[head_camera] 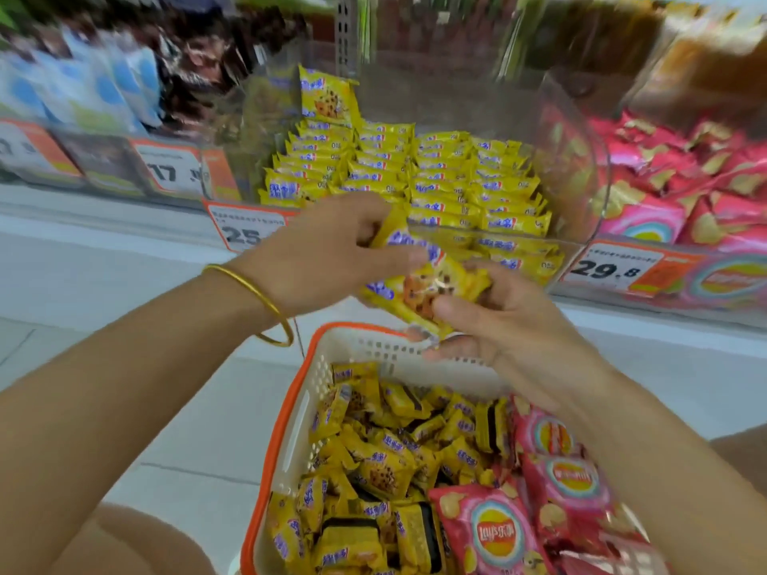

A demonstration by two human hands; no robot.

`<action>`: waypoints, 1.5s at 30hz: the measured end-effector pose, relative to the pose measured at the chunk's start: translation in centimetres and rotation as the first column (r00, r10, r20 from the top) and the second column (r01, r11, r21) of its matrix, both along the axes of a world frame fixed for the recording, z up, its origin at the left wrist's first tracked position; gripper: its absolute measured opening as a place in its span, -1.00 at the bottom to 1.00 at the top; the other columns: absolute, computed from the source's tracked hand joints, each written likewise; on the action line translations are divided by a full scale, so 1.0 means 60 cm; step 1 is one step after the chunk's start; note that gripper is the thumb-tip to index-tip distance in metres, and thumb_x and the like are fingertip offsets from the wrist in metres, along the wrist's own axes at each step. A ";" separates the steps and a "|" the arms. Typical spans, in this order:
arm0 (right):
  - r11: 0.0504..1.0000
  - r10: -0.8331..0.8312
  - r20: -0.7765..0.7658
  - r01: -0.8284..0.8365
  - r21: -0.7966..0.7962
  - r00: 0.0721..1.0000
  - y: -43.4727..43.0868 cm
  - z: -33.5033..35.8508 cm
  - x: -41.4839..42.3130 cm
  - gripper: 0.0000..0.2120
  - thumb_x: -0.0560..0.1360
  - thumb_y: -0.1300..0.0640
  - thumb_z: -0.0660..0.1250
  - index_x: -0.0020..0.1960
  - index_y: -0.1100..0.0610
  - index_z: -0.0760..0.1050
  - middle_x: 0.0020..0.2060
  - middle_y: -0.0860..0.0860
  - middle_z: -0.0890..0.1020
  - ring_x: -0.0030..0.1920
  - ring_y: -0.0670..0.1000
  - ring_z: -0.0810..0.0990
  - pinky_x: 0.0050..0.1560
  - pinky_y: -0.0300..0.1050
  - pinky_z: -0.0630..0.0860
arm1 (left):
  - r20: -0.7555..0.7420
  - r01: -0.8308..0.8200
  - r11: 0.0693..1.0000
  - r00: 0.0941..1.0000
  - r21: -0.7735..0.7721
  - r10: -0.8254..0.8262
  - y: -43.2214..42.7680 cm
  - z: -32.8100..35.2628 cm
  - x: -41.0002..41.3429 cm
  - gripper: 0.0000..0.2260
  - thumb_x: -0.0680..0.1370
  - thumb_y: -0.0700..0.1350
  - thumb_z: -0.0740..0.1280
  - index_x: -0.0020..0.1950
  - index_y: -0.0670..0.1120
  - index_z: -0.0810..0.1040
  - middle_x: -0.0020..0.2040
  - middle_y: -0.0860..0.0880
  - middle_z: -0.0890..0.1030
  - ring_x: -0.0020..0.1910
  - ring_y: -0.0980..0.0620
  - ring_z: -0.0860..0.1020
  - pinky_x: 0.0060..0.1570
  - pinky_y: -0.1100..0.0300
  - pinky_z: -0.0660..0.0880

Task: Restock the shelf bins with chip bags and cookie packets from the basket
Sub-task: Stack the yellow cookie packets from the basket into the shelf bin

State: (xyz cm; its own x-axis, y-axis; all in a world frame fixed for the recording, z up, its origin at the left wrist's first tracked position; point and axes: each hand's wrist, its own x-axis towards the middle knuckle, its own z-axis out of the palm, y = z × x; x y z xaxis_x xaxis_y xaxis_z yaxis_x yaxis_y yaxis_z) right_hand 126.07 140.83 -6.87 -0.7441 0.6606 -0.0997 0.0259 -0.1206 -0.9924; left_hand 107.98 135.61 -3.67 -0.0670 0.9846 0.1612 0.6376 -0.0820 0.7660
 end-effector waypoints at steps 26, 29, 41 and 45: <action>0.537 -0.571 0.200 0.178 0.824 0.797 0.323 0.011 -0.424 -0.57 0.46 0.12 0.43 0.21 0.21 0.34 0.19 0.13 0.45 0.10 0.11 0.49 -0.04 -0.13 0.33 | -0.650 -0.287 0.944 0.688 0.164 0.322 0.040 -0.049 -0.144 -0.51 0.51 0.11 -0.03 -0.06 -0.06 0.65 0.04 -0.07 0.64 0.14 -0.13 0.54 0.17 -0.09 0.39; 0.600 -0.529 0.248 0.150 0.786 0.812 0.326 0.015 -0.426 -0.57 0.46 0.13 0.43 0.20 0.22 0.32 0.12 0.13 0.51 0.08 0.11 0.50 -0.03 -0.08 0.42 | -0.652 -0.275 0.951 0.697 0.144 0.300 0.040 -0.047 -0.144 -0.46 0.50 0.14 -0.10 0.00 -0.05 0.64 0.10 -0.06 0.61 0.20 -0.11 0.49 0.23 -0.10 0.35; 0.696 -0.264 0.093 0.124 0.707 0.960 0.122 0.121 -0.205 -0.80 0.46 0.28 0.37 -0.16 0.05 0.38 -0.30 0.01 0.53 -0.37 -0.02 0.63 -0.40 -0.06 0.52 | -0.524 -0.087 0.900 0.787 0.428 0.325 -0.019 0.000 -0.092 -0.69 0.56 0.00 0.14 0.02 -0.15 0.59 -0.03 -0.10 0.57 -0.05 -0.17 0.51 -0.05 -0.12 0.42; 0.861 0.065 0.353 -0.231 0.453 0.933 0.017 0.040 -0.070 -0.93 0.48 0.25 0.37 -0.14 0.14 0.49 -0.39 0.02 0.58 -0.47 -0.03 0.60 -0.52 -0.12 0.48 | -0.588 0.033 0.956 0.795 0.291 0.151 -0.059 -0.036 -0.045 -0.72 0.53 -0.03 0.15 -0.02 -0.14 0.60 -0.06 -0.10 0.59 -0.05 -0.17 0.53 -0.02 -0.06 0.43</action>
State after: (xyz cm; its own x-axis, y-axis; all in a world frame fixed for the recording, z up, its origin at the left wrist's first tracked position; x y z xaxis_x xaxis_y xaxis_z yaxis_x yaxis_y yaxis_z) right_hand 121.85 141.85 -4.45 -0.8198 0.5709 -0.0450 0.3245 0.3982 -0.8580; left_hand 105.26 132.09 -5.80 0.0767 0.8911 0.4472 0.9682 -0.1737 0.1801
